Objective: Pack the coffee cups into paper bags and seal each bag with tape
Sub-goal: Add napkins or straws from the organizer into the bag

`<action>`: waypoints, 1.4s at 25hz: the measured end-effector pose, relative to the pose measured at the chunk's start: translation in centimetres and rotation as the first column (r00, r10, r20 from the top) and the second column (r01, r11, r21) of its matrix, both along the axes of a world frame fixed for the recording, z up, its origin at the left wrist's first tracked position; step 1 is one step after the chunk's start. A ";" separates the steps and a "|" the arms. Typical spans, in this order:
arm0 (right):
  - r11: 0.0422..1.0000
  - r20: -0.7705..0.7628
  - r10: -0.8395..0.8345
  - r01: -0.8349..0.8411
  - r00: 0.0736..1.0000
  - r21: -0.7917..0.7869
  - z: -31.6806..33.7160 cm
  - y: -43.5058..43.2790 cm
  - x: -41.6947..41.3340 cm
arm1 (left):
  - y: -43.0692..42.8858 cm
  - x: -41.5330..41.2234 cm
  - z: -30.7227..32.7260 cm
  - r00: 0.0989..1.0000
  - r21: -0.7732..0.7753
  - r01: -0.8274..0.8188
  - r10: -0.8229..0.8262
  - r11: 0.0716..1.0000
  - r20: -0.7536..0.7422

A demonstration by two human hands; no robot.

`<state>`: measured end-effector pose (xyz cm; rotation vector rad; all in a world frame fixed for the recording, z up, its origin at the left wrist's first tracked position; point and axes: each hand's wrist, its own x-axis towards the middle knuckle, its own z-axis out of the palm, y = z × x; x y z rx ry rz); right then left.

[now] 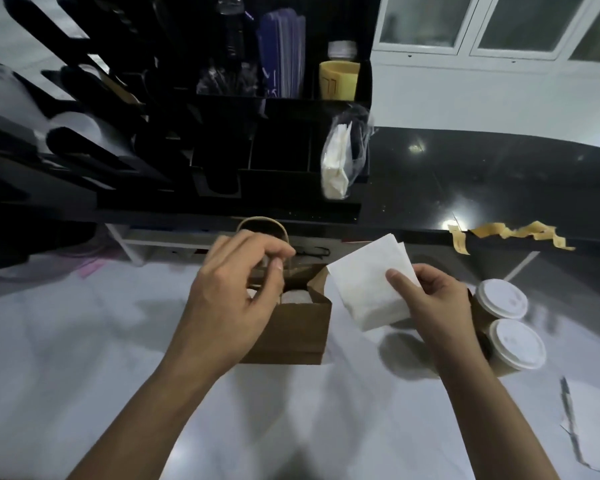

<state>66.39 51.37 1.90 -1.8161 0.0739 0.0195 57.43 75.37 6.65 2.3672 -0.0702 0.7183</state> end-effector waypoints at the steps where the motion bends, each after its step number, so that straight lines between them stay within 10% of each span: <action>1: 1.000 0.008 -0.029 0.029 1.000 -0.009 0.1 0.6 0.0 | 1.0 0.2 0.0 0.999 -0.004 -0.035 0.035 0.999 0.007; 19: 0.968 0.133 -0.212 0.227 0.968 -0.109 0.3 7.1 0.3 | 10.0 2.8 -7.0 0.844 0.093 0.087 -0.024 0.992 -0.535; 27: 0.956 0.351 0.043 0.064 0.935 -0.286 0.0 11.8 -1.7 | 11.0 3.1 -7.9 0.813 0.108 0.196 -0.100 0.975 -0.574; 31: 0.783 0.472 0.418 -0.044 0.776 -0.620 -1.5 13.8 -2.2 | 10.9 3.1 -7.9 0.821 0.087 0.188 -0.108 0.978 -0.561; 35: 0.417 0.242 0.792 -0.208 0.561 -0.885 -2.6 15.4 -0.4 | 10.7 3.2 -7.8 0.828 0.036 0.169 -0.123 0.985 -0.547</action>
